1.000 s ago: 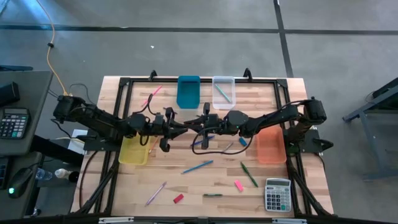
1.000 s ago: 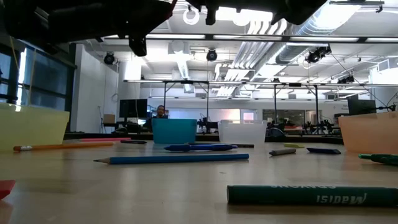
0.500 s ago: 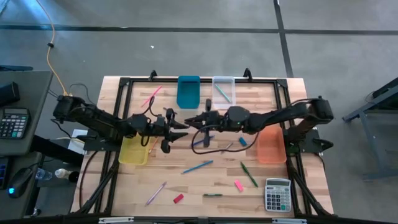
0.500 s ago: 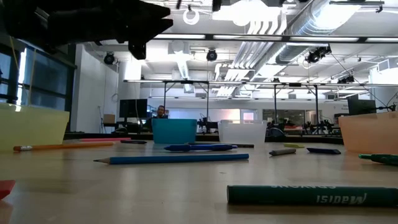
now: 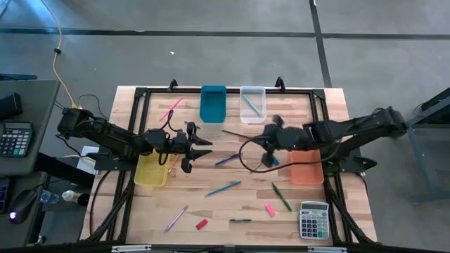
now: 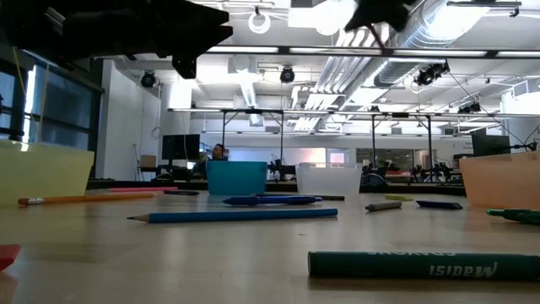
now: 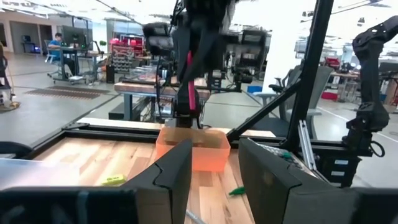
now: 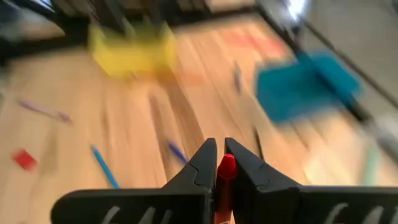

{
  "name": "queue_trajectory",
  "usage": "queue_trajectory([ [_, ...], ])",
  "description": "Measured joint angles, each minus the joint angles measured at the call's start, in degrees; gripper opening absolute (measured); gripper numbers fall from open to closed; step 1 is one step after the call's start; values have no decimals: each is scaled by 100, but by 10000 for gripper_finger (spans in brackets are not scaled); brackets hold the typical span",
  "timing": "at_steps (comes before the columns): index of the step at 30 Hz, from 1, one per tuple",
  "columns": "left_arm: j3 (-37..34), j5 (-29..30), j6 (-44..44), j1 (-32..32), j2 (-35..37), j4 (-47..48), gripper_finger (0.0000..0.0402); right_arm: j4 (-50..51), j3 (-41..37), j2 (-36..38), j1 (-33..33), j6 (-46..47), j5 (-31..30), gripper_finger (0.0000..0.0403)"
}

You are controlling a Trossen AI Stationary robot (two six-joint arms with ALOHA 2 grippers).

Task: Sort crayons/erasers/pens/pencils in bins
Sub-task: Put the red crayon into the orange bin

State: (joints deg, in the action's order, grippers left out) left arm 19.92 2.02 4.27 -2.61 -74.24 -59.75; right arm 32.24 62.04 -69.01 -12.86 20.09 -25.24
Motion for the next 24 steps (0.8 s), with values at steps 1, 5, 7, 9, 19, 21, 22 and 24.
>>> queue_trajectory([
  [1, 0, 0, 0, 0, 0, 1, 121, 403, -2, 14, -100, 315, -149, 8],
  [5, 0, 0, 0, 0, 0, 11, 121, 1920, -4, -11, -475, 1672, -437, 8],
  [7, 0, 0, 0, 0, 0, 45, 121, 2623, -9, -68, -650, 2444, -491, 8],
  [9, 0, 0, 0, 0, 0, 45, 121, 3323, -9, -93, -810, 3209, -642, 8],
  [19, 0, -4, 0, 2, -2, 109, 121, 3744, -1350, 145, -1008, 4859, -291, 4],
  [21, 0, -4, 0, 2, -2, 120, 121, 3430, -1800, 254, -938, 4892, 25, 4],
  [22, 0, -5, 0, 2, -2, 129, 121, 3246, -1999, 311, -900, 4900, 170, 4],
  [24, 0, -5, 0, 2, -2, 127, 121, 2923, -2351, 425, -807, 4908, 427, 4],
])
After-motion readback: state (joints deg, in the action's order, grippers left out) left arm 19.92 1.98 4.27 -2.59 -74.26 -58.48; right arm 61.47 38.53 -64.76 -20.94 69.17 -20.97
